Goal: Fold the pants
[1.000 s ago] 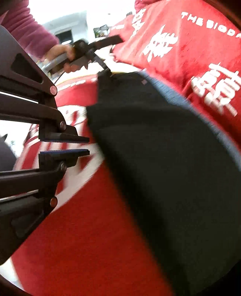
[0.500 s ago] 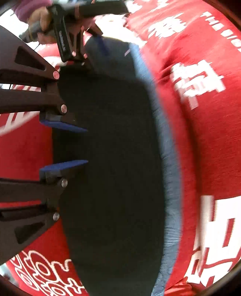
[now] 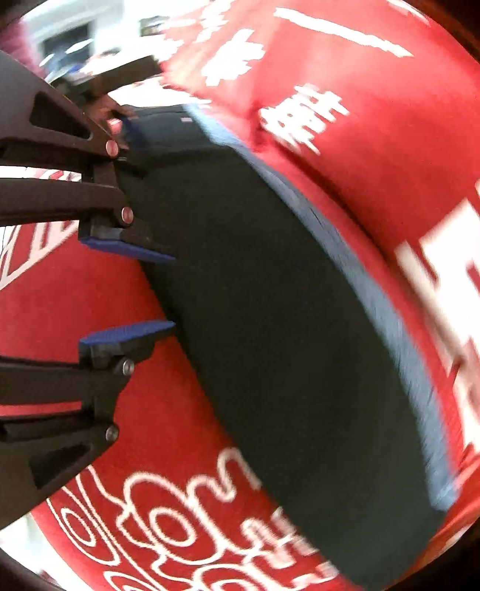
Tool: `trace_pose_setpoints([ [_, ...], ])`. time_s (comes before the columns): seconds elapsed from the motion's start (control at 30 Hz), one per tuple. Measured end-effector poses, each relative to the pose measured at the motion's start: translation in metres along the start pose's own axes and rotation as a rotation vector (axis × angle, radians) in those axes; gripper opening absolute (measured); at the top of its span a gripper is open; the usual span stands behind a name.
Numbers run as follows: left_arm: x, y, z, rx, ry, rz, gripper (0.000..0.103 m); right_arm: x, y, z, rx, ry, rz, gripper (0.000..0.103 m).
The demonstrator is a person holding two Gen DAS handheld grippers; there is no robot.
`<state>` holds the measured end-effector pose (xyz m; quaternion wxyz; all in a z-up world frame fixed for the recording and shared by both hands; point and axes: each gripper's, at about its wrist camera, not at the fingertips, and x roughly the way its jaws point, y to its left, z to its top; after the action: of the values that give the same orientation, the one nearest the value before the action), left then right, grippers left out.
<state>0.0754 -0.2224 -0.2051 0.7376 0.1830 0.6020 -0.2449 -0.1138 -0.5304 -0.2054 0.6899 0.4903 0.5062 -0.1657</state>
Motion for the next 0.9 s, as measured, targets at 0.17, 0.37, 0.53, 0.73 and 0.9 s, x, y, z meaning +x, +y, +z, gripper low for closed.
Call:
trace_pose_setpoints([
  [0.17, 0.001, 0.0, 0.0, -0.005, 0.006, 0.004, 0.103, 0.003, -0.011, -0.002, 0.038, 0.009, -0.005, 0.01],
  [0.37, -0.004, -0.001, 0.013, -0.017, 0.047, 0.025, 0.103, -0.013, 0.002, -0.016, -0.047, 0.034, -0.137, 0.012],
  [0.53, -0.02, -0.001, 0.06, -0.075, -0.046, 0.016, 0.103, -0.023, 0.057, 0.008, -0.304, -0.049, -0.149, 0.051],
  [0.73, 0.01, -0.001, 0.12, -0.113, -0.095, 0.113, 0.103, 0.032, 0.114, 0.064, -0.422, -0.03, -0.078, 0.051],
  [0.9, 0.048, 0.023, 0.128, -0.224, -0.043, 0.101, 0.103, 0.064, 0.107, 0.081, -0.486, 0.005, -0.158, 0.045],
])
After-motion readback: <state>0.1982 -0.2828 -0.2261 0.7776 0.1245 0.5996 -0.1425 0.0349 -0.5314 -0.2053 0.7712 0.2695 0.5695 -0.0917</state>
